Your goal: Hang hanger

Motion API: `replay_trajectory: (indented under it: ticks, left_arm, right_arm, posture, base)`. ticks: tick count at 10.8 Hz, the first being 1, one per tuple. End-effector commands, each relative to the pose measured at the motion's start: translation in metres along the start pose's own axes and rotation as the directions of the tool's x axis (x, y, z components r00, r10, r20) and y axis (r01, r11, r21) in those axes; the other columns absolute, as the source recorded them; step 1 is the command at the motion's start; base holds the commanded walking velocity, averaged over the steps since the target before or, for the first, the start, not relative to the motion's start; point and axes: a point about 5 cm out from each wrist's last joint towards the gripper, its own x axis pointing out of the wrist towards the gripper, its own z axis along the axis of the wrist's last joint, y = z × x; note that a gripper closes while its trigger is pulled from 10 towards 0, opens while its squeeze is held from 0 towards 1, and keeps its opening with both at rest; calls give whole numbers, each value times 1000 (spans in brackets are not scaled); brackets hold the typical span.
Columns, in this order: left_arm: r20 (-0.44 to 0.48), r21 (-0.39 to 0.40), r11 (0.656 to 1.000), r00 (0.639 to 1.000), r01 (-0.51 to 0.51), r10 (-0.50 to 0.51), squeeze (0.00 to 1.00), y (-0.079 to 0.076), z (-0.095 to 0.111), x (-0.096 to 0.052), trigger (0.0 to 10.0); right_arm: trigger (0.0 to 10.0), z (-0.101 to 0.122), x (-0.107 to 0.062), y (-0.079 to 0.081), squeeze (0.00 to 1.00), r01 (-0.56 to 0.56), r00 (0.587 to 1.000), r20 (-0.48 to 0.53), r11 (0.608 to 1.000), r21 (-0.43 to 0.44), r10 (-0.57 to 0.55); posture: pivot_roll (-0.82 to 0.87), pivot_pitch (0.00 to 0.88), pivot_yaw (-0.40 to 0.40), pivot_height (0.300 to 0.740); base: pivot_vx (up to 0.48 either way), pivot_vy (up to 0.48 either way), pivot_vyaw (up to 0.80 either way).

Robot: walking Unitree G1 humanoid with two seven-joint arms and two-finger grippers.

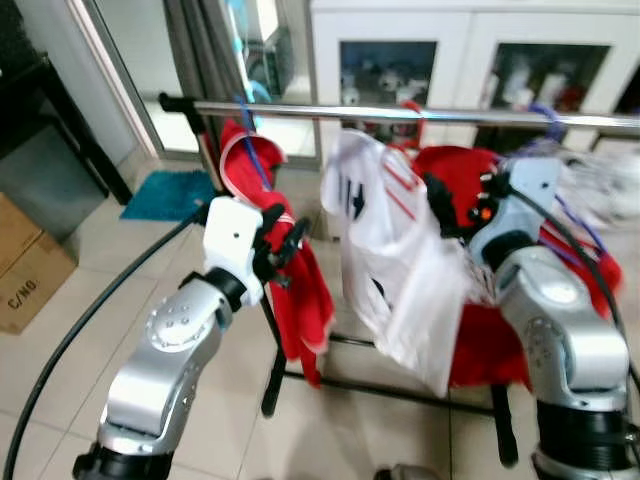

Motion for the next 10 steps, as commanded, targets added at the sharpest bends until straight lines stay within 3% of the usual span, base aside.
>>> replay_trajectory:
  ticks: [1,4,6,7,8,10]
  left_arm:
    - [-15,6,1000,1000,-18,18,0,4,-3,-2,10000]
    - [-9,23,999,999,38,-38,0,-1,-1,-5,10000]
    - [-46,67,986,987,154,-151,0,-6,-3,-14,10000]
    - [-56,66,982,983,178,-175,0,-5,-3,-17,10000]
    - [-79,61,972,971,229,-224,0,-7,-4,-21,10000]
    - [-111,57,958,955,283,-275,0,-10,-7,-25,10000]
  right_arm:
    - [10000,1,0,4,0,-24,1000,-1,1000,-19,24]
    - [10000,3,2,-1,0,-111,994,-39,987,-120,107]
    - [10000,3,4,-8,0,-193,980,-88,964,-184,179]
    - [10000,6,7,-15,851,-195,979,-92,966,-172,181]
    - [10000,7,11,-21,1000,-178,981,-112,966,-185,160]
    - [10000,8,15,-26,1000,-185,977,-143,966,-180,160]
  posture:
    - [-93,48,88,740]
    - [-87,56,83,740]
    - [-81,60,78,740]
    - [-77,61,76,740]
    - [-75,62,73,740]
    - [-75,64,73,740]
  base:
    - [296,0,0]
    - [92,0,0]
    - [0,0,0]
    - [0,0,0]
    - [0,0,0]
    - [0,0,0]
